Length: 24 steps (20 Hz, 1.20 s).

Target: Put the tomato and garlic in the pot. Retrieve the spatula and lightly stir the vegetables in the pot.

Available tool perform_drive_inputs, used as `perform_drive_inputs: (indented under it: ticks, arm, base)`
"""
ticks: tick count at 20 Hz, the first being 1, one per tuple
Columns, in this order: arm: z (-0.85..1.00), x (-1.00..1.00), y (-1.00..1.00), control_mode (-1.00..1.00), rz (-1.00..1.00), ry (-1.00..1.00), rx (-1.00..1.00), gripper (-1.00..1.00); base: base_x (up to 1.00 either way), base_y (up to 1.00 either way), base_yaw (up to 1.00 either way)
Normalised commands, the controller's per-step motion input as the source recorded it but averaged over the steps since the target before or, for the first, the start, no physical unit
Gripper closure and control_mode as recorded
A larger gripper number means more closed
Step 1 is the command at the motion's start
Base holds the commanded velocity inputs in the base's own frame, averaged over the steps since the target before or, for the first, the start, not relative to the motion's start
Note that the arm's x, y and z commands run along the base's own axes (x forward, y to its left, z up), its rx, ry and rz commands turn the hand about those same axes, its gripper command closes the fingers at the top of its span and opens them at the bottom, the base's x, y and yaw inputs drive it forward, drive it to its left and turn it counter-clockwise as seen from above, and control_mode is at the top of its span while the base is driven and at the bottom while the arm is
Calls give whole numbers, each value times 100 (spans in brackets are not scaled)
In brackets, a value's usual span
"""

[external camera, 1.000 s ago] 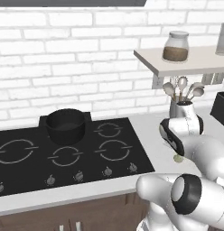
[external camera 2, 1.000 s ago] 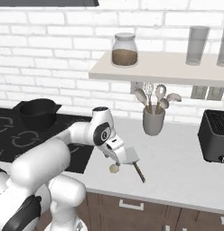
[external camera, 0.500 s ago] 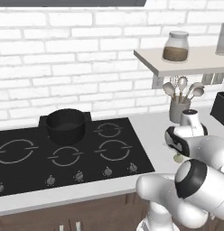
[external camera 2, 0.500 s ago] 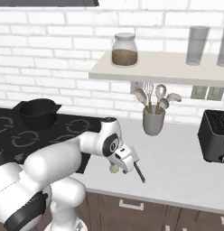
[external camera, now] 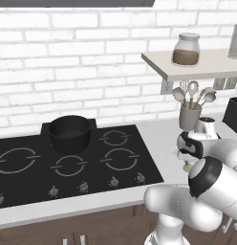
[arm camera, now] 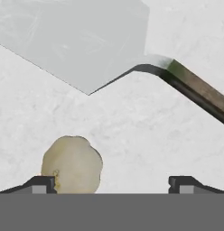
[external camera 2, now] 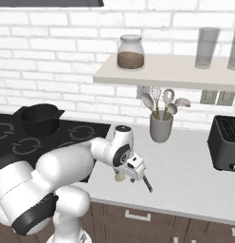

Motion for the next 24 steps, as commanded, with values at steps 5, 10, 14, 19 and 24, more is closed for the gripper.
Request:
perform_drive_inputs:
  ticks: [5, 10, 14, 19, 24]
  arm:
    - [-14, 0, 30, -100, 17, 0, 10, -100]
    - [-21, 0, 31, -100, 15, 0, 8, -100]
    - [-19, 3, 8, -100, 11, 0, 6, -100]
    - [-11, 0, 14, -100, 9, -1, 3, 100]
    - [0, -6, 11, -100, 5, -7, 0, 100]
  base:
    - [0, 0, 0]
    - [0, 0, 0]
    - [0, 0, 0]
    - [0, 0, 0]
    - [0, 0, 0]
